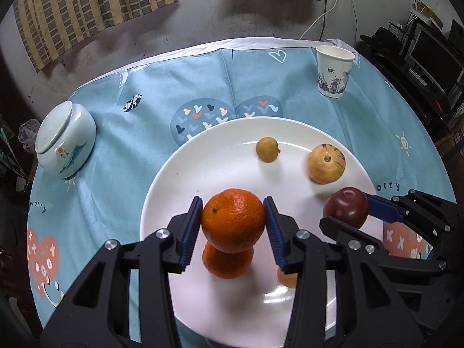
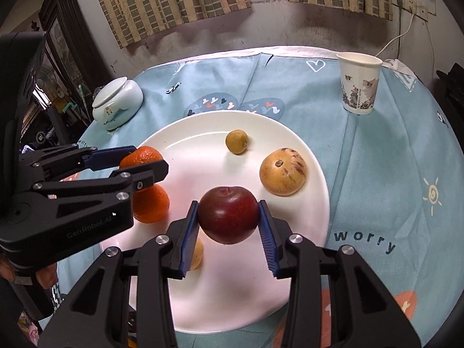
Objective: Organize fruits
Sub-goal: 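Carry the orange and red apple onto the white plate and release both, then grasp a yellow plum with the left tool while the right tool grasps a dark plum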
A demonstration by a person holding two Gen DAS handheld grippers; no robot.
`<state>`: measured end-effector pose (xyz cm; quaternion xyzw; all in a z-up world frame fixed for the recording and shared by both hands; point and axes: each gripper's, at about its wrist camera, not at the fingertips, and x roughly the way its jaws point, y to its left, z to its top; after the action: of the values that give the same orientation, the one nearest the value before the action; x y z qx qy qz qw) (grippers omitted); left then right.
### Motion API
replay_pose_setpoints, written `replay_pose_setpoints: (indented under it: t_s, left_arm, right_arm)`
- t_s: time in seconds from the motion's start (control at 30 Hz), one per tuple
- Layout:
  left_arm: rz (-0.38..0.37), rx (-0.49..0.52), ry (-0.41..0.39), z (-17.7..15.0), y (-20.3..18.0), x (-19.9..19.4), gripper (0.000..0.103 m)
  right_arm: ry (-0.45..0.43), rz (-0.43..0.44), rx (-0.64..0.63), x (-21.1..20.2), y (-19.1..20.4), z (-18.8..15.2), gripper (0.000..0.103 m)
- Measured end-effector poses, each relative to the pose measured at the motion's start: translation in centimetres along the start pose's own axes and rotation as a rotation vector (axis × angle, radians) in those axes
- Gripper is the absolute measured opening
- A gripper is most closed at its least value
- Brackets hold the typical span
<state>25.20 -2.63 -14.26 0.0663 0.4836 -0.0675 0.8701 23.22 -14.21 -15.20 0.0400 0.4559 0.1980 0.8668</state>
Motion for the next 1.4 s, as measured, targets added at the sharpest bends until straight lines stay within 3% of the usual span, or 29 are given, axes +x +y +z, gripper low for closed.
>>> replay_pose_setpoints:
  t_s: [0.17,0.23,0.37,0.43,0.57,0.7,0.87,1.03,1.2,1.4]
  left_arm:
    - [0.023,0.029,0.001,0.3,-0.5,0.3,0.045]
    - [0.022,0.033,-0.015,0.3,-0.5,-0.1,0.055]
    - [0.031,0.033,-0.036,0.2,-0.1,-1.4,0.058]
    - [0.036,0.016,-0.043,-0.1,0.4,-2.2,0.059]
    - [0.035,-0.02,-0.058,-1.8,1.6,-4.6,0.065]
    - [0.026,-0.065,-0.06,-5.5,3.0,-7.4,0.076]
    - [0.008,-0.126,-0.004,-11.7,4.6,-9.8,0.079]
    - [0.003,-0.121,0.06,-17.4,4.3,-11.2,0.084]
    - [-0.06,-0.064,0.116,-22.6,1.1,-11.7,0.084]
    - [-0.139,0.061,0.085,-25.3,-2.6,-11.5,0.084]
  right_arm:
    - [0.018,-0.031,0.009,0.5,-0.4,0.3,0.041]
    - [0.045,-0.061,0.007,0.8,-0.5,0.4,0.042]
    - [0.053,-0.055,0.017,0.1,-0.9,0.2,0.043]
    - [0.029,-0.065,0.02,-1.0,-0.9,0.1,0.071]
    - [-0.015,-0.05,0.026,-4.2,-0.7,-0.6,0.071]
    - [-0.003,-0.037,0.044,-6.8,-0.4,-4.1,0.071]
    - [0.046,-0.02,0.122,-9.7,-0.8,-11.6,0.071]
    - [0.078,-0.012,0.135,-12.4,-0.7,-17.8,0.071]
    - [0.129,-0.025,0.168,-13.1,-0.8,-21.7,0.071]
    - [0.16,-0.011,0.15,-13.1,0.5,-23.6,0.071]
